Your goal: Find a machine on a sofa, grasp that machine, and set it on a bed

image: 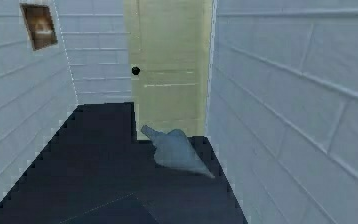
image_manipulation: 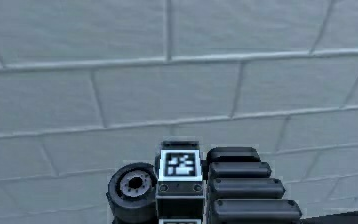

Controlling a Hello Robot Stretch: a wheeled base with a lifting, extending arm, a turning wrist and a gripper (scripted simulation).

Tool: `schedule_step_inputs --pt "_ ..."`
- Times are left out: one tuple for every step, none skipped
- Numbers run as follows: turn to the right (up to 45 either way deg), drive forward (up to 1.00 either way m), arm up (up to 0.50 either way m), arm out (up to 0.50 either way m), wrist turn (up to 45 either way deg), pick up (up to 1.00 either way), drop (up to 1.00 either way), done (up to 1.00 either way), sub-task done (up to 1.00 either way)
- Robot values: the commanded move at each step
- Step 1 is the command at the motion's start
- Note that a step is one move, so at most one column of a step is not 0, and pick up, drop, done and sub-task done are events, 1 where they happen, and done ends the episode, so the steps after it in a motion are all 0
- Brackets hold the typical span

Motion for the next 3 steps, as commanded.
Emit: schedule_step_inputs --pt "-27.0 0.0 0.0 0.0 0.0 0.0 0.0 0.0 0.0" --pt "0.0 1.0 0.0 0.0 0.0 0.0 0.0 0.0 0.0" --pt "0.0 1.0 0.0 0.0 0.0 0.0 0.0 0.0 0.0"
